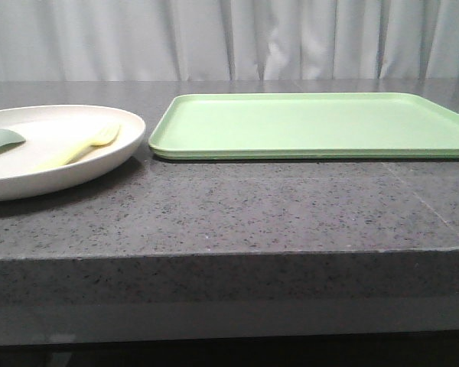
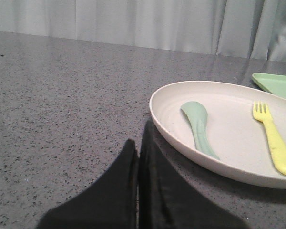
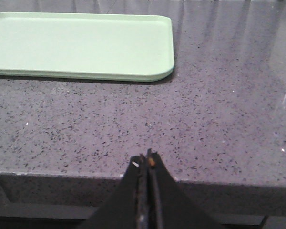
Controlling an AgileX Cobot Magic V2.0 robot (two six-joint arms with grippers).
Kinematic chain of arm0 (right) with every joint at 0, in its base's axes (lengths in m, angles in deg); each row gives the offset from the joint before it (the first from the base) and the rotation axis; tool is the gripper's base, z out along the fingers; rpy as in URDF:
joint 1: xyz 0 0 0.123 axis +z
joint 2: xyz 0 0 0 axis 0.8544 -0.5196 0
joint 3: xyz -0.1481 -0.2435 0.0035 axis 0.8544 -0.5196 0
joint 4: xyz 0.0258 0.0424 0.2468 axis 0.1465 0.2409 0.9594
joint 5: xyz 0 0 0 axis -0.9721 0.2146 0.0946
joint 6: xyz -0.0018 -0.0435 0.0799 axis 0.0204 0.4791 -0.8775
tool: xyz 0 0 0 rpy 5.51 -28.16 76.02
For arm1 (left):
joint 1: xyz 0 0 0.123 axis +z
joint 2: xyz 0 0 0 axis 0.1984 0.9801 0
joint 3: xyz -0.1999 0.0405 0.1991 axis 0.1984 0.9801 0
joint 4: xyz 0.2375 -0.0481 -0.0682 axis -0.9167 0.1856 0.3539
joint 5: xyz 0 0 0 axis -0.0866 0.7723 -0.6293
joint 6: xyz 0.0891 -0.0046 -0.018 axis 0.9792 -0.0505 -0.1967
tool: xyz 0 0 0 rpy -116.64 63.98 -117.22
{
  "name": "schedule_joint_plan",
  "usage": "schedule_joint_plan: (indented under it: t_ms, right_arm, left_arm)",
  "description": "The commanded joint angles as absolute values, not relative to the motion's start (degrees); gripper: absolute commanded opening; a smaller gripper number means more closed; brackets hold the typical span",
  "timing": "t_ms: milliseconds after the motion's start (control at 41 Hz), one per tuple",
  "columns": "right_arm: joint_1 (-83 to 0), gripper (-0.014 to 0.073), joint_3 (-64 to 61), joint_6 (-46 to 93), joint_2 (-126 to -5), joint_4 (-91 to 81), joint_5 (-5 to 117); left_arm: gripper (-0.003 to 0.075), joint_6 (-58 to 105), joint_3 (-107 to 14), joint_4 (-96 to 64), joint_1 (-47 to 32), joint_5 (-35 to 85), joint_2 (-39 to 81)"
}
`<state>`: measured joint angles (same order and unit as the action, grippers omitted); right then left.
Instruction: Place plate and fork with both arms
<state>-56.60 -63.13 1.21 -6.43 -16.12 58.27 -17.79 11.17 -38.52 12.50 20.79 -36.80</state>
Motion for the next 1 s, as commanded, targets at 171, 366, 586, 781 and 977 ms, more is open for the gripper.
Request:
schedule_joint_plan:
  t_ms: [171, 366, 586, 781, 977]
  right_arm:
    - [-56.8, -0.0068, -62.9, 1.7, -5.4, -16.1, 53.7]
    - [-56.8, -0.0068, -62.9, 1.7, -5.4, -16.1, 53.7]
    - [-56.8, -0.0068, -62.9, 1.7, -5.4, -16.1, 53.7]
    - [-56.8, -0.0068, -62.9, 1.7, -5.4, -16.1, 53.6]
    - [-56.8, -0.0068, -62.9, 1.6, -5.4, -16.1, 53.4]
  left_arm:
    - [-0.0018, -17.9, 11.3, -38.1, 12.5, 16.5, -38.0]
    - [-0.0018, -17.9, 11.3, -38.1, 12.5, 16.5, -38.0]
    - [-0.0018, -17.9, 11.3, -38.1, 12.5, 16.5, -38.0]
    - [-0.0018, -17.9, 11.3, -38.1, 12.5, 16.5, -38.0]
    - [-0.0018, -17.9, 11.3, -38.1, 12.5, 16.4, -38.0]
